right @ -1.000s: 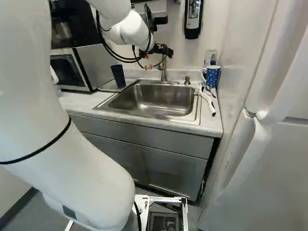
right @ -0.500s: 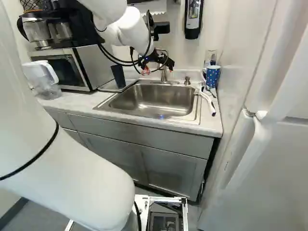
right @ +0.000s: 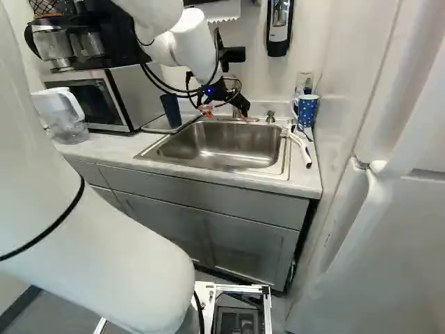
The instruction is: Rinse the cup and place it in the tray
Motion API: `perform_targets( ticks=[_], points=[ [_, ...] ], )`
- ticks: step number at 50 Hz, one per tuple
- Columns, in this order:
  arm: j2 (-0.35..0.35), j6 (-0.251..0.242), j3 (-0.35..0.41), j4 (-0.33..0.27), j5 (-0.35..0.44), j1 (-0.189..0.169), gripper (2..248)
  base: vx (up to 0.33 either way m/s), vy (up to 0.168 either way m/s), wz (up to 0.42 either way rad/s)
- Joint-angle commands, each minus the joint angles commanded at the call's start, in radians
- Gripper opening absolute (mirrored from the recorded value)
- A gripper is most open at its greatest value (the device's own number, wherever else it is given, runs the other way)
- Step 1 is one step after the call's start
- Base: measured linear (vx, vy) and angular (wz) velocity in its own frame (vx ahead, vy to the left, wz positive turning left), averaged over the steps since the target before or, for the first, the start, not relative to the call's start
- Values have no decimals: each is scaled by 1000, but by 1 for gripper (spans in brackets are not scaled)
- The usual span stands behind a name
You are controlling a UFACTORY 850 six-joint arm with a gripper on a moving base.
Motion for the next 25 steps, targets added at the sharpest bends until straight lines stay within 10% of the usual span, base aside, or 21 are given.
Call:
perform_targets(
  ticks=[25],
  points=[
    [0, 0, 0, 30, 160, 0, 247, 0, 0, 0]
  ],
)
